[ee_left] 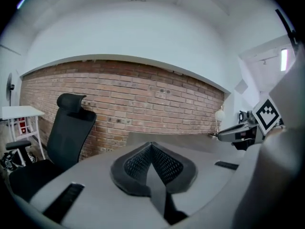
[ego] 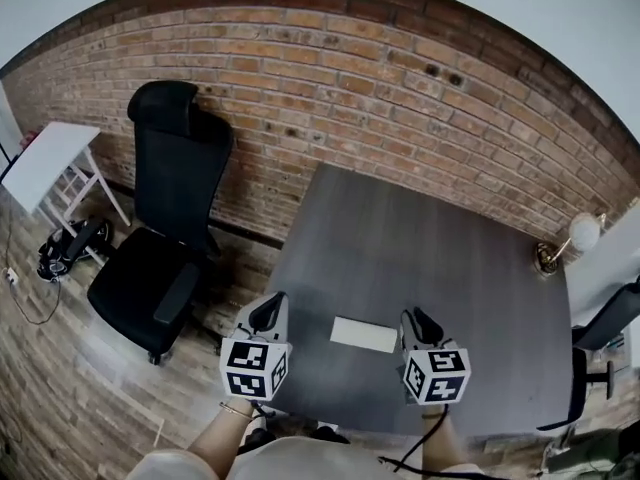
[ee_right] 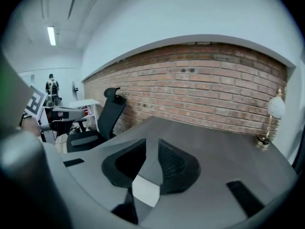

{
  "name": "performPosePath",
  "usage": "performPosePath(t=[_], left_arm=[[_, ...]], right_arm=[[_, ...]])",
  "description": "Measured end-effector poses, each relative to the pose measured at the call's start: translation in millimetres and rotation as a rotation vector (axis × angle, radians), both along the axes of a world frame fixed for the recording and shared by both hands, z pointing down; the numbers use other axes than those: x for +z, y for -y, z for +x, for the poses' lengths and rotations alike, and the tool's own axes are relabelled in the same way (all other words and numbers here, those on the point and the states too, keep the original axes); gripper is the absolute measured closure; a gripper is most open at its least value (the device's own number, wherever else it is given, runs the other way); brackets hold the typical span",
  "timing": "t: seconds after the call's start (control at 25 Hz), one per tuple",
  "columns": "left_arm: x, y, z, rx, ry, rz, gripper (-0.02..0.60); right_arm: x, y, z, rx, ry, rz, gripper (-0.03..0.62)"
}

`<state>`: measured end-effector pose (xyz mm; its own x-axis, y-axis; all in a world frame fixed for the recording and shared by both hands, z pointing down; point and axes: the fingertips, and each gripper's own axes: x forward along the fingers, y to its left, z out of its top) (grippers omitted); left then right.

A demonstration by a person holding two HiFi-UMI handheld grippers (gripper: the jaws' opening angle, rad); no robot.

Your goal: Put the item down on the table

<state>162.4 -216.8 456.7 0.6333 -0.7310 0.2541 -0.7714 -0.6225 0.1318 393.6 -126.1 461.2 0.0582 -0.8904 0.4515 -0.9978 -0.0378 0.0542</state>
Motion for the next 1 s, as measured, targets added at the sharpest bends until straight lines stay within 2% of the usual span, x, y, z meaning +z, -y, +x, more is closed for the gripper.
performPosePath(t=[0.24,0.48,0.64,0.84,1.0], left_arm=[[-38.2,18.7,23.2,0.052,-0.05,0.065,0.571],[-65.4,34.2,47.6,0.108,-0.059,0.114,0.571],[-73.0,37.2,55.3,0.126,-0.058,0.128,0.571],[-73.9,37.0,59.9,0.134,-0.056,0.129,0.571],[-74.3,35.1,61.3,0.134,-0.051,0.13,0.571]], right_arm=[[-47.3,-27.6,44.6,0.284,-0.034,0.161,0.536],[-62.1,-54.8,71.6,0.423,-0.026,0.197,0.559],[-64.0,-60.4,78.0,0.467,-0.016,0.206,0.559],[-66.4,-56.7,67.9,0.422,-0.049,0.188,0.562],[-67.0,-55.8,66.7,0.427,-0.043,0.192,0.562]])
